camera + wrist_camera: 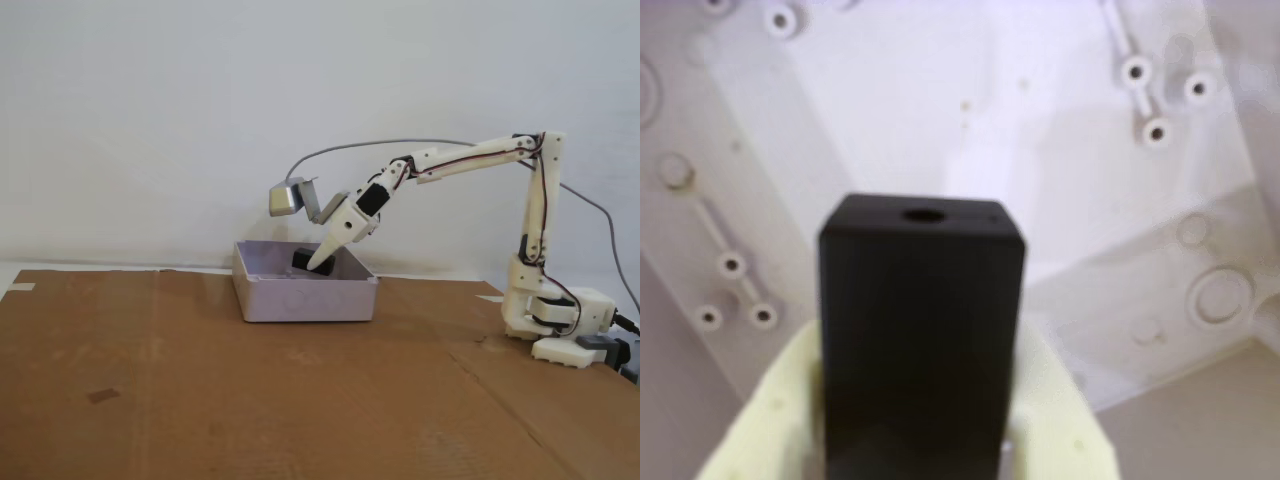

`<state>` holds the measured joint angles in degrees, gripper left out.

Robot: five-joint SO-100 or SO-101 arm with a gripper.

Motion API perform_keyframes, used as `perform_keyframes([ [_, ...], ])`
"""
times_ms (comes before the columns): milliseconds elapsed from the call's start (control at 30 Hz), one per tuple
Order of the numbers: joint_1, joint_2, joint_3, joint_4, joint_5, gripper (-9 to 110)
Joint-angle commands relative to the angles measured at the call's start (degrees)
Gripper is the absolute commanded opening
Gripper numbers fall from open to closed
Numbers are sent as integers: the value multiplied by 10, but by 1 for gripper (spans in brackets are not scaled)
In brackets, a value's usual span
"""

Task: Grasp a block and put it in the box.

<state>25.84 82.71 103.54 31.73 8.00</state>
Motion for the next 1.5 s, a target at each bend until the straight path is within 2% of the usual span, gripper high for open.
perform_keyframes([
  [0,-4,14,-3,-40,-6,12],
  [900,-4,15,39,-63,-6,12],
  [1100,-4,15,39,-64,-6,21],
  [1467,-4,18,38,-64,-6,21],
])
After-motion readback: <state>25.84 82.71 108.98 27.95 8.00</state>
